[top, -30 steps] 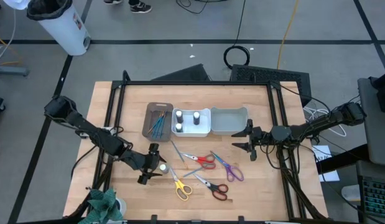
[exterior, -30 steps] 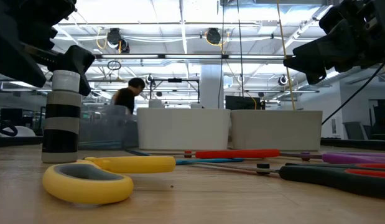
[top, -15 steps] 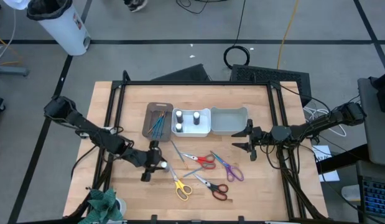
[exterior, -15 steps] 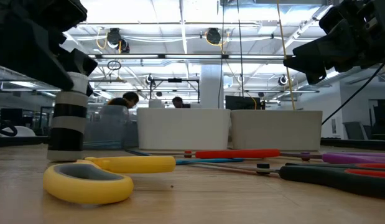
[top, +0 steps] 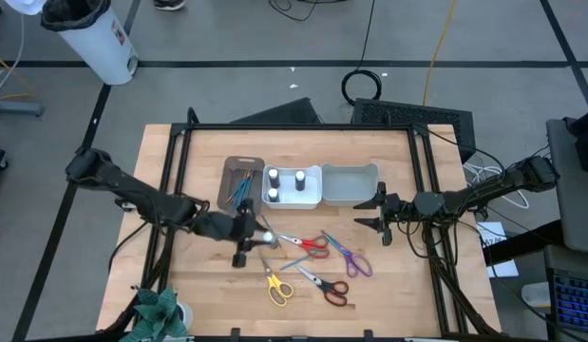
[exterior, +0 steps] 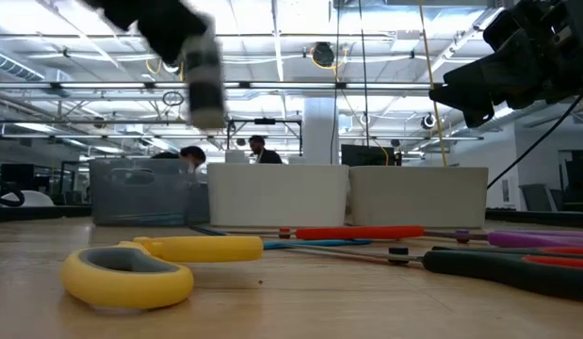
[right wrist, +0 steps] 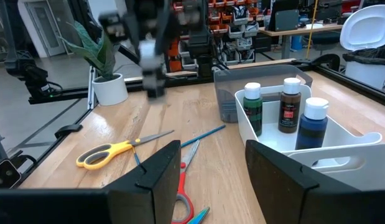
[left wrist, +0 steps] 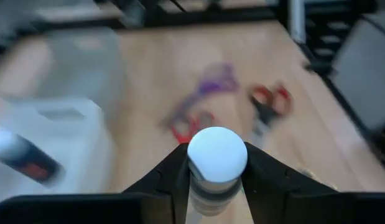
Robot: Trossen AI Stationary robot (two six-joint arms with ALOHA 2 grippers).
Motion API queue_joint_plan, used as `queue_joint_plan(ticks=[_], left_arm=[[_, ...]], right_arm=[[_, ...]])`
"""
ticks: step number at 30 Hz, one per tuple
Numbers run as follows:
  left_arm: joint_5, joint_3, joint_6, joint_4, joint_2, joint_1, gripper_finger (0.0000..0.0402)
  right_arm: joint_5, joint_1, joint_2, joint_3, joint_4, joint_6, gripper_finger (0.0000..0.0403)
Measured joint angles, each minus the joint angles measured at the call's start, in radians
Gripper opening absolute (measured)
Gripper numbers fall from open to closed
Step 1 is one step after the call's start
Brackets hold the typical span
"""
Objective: Pick & Place Paint Supplies
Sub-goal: Put the gray paint bottle into the white bin
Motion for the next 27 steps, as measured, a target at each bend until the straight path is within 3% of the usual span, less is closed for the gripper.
queue_joint_plan(ticks=[8,16,27], left_arm=[[-0.023,0.140,0.218,-0.006,-0.001,0.170,0.0121],[0.108,0.140,0.219,0.104,0.088,0.346,0.0124],[0.112,0.139,0.174,0.152,0.288,0.475,0.0123]], right_arm=[[0.000,0.000,0.000,0.000,0.000,0.000,0.0171],[0.000,0.000,0.000,0.000,0.004,0.000,0.0171],[0.000,0.000,0.000,0.000,0.006,0.000,0.0171]])
